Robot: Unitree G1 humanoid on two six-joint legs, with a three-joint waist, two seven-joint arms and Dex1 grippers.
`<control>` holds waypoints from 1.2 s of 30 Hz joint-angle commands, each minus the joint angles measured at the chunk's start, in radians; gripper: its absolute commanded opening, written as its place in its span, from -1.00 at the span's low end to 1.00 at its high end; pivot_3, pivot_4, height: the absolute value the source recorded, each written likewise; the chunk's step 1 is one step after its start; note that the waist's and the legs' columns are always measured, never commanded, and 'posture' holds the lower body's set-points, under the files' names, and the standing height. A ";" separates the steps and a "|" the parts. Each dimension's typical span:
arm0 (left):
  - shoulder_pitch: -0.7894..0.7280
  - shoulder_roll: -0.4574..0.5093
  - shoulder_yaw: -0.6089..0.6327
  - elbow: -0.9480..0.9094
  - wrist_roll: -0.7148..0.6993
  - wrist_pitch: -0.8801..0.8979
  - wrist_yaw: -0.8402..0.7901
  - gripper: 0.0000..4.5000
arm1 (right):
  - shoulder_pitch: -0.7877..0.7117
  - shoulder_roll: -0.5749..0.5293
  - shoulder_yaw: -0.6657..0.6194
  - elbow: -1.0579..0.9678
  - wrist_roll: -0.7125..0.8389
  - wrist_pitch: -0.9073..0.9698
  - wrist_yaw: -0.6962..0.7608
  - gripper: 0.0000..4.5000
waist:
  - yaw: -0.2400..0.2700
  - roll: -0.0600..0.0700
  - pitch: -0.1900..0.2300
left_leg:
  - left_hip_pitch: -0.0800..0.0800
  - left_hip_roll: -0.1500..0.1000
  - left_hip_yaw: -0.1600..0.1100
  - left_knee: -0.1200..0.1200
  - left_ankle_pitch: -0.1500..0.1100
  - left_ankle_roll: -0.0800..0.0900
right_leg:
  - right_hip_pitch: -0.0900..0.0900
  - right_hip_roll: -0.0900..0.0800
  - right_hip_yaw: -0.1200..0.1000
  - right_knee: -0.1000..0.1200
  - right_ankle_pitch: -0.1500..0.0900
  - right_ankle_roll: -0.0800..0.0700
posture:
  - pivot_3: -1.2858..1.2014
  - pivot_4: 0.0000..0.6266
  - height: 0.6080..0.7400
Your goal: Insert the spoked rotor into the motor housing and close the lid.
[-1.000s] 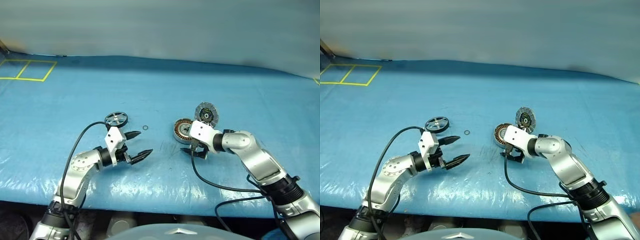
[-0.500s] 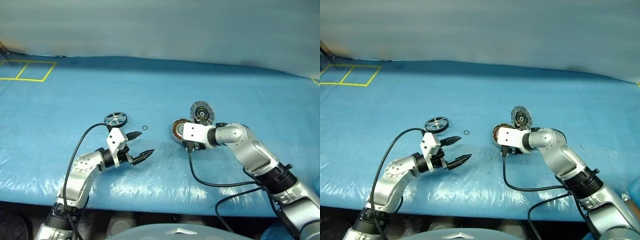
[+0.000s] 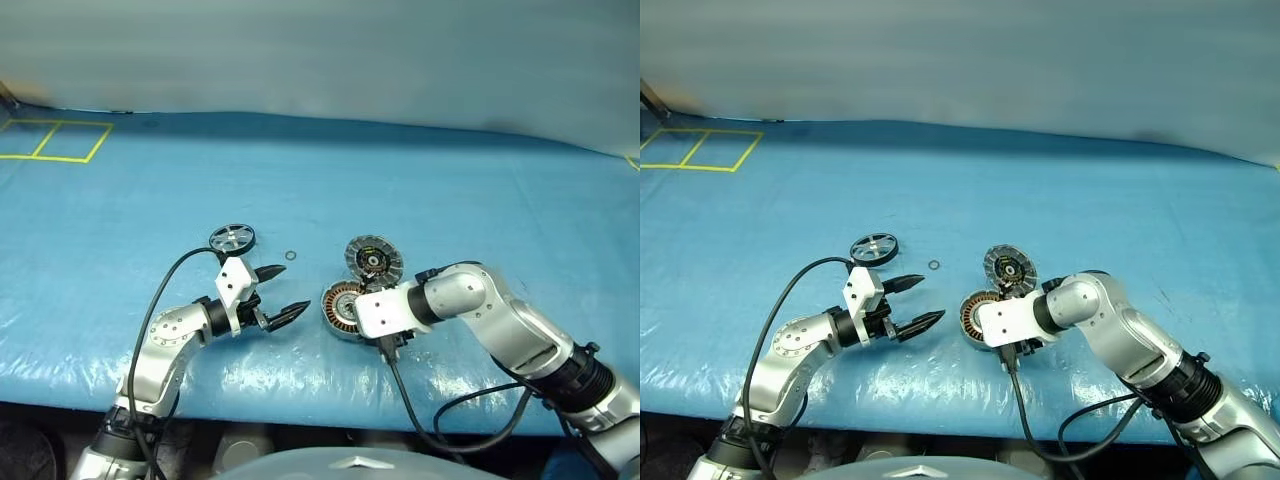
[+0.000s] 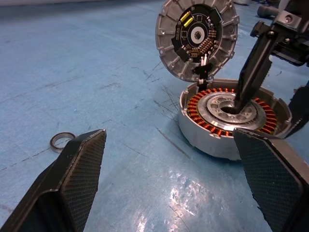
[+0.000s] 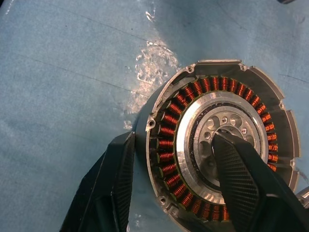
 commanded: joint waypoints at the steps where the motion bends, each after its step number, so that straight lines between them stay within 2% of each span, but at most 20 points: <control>1: -0.006 0.001 -0.002 -0.029 -0.006 -0.013 -0.009 1.00 | 0.005 -0.012 0.012 -0.013 -0.059 -0.059 -0.020 -0.04 | 0.000 0.000 0.000 | 0.000 0.000 0.000 0.000 0.000 0.000 | 0.000 0.000 0.000 0.000 0.000 0.000 | 0.03 -0.52 1.00; 6: -0.012 0.003 -0.004 -0.026 -0.004 -0.011 -0.014 1.00 | 0.015 -0.018 0.002 -0.002 -0.090 -0.093 -0.031 -0.04 | 0.000 0.000 0.000 | 0.000 0.000 0.000 0.001 0.000 0.000 | 0.000 0.000 0.000 0.000 0.000 0.000 | 0.03 -0.52 1.00; 8: -0.012 0.003 -0.005 -0.026 -0.005 -0.010 -0.018 1.00 | 0.022 -0.016 -0.014 -0.002 -0.089 -0.104 -0.041 0.28 | 0.000 0.000 0.000 | 0.000 0.000 0.000 0.001 0.000 0.000 | 0.000 0.000 0.000 0.000 0.000 0.000 | 0.03 -0.52 1.00; 9: -0.012 0.004 -0.005 -0.026 -0.005 -0.010 -0.020 1.00 | 0.028 -0.017 -0.022 -0.008 -0.083 -0.100 -0.039 0.35 | 0.001 0.000 0.000 | 0.000 0.000 0.000 0.001 0.000 0.000 | 0.000 0.000 0.000 0.000 0.000 0.000 | 0.03 -0.52 1.00; 12: -0.011 0.004 -0.004 -0.026 -0.008 -0.007 -0.024 1.00 | 0.051 -0.009 -0.058 -0.032 -0.071 -0.082 -0.063 0.80 | 0.002 0.000 0.000 | 0.000 0.000 0.000 0.000 0.000 0.000 | 0.000 0.000 0.000 0.000 0.000 0.000 | 0.03 -0.52 1.00; 24: -0.015 0.011 -0.003 -0.019 -0.014 0.000 -0.046 1.00 | 0.182 -0.033 -0.254 -0.200 0.055 0.020 -0.111 0.80 | 0.009 0.000 0.000 | 0.000 0.000 0.000 0.000 0.000 0.000 | 0.000 0.000 0.000 0.000 0.000 0.000 | 0.03 -0.52 1.00; 30: -0.018 0.008 -0.003 -0.013 -0.015 -0.001 -0.049 1.00 | 0.308 0.037 -0.391 -0.280 0.157 0.145 -0.213 0.80 | 0.013 0.000 0.000 | 0.000 0.000 0.000 0.001 0.000 0.000 | 0.000 0.000 0.000 0.000 0.000 0.000 | 0.03 -0.52 1.00; 36: -0.040 0.012 -0.012 0.004 -0.011 0.000 -0.064 1.00 | 0.400 0.029 -0.409 -0.324 0.165 0.169 -0.275 0.80 | 0.013 0.000 0.000 | 0.000 0.000 0.001 0.001 0.000 0.000 | 0.000 0.000 0.001 0.000 0.000 0.000 | 0.03 -0.52 1.00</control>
